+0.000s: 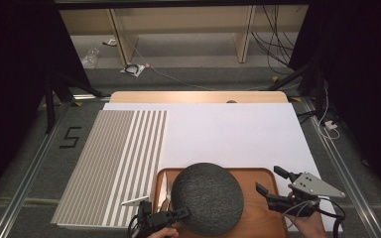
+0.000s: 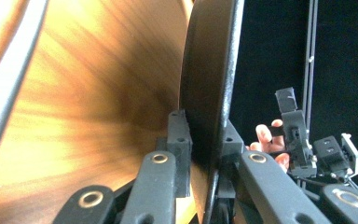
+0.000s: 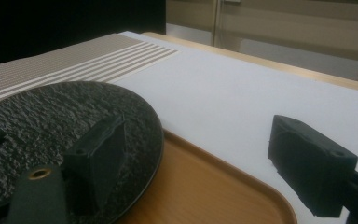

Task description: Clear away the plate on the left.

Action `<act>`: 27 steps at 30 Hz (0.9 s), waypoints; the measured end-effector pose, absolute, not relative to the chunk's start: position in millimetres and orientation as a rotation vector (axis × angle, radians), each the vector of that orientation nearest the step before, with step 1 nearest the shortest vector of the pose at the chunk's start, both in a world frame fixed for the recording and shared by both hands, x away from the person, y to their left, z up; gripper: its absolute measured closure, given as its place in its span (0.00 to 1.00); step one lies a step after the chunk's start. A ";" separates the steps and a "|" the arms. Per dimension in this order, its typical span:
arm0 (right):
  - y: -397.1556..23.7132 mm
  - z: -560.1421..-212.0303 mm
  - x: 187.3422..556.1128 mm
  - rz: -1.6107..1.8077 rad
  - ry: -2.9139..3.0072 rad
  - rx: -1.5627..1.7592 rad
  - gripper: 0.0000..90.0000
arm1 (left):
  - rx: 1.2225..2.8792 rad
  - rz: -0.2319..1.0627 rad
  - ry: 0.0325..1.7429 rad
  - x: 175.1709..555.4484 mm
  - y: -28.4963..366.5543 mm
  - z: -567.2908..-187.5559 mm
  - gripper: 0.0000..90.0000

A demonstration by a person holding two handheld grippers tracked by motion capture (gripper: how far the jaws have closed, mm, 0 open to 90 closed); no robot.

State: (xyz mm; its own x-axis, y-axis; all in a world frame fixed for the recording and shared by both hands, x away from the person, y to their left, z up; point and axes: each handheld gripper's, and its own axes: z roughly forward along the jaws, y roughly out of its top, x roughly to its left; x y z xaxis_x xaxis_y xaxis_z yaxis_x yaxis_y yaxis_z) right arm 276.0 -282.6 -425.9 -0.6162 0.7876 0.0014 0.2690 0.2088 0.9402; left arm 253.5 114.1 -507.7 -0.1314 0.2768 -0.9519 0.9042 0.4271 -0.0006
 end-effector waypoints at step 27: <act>-282.8 -425.8 276.1 1.406 2.005 0.974 0.23 | 1.124 -0.816 1.642 257.0 92.5 -512.8 0.89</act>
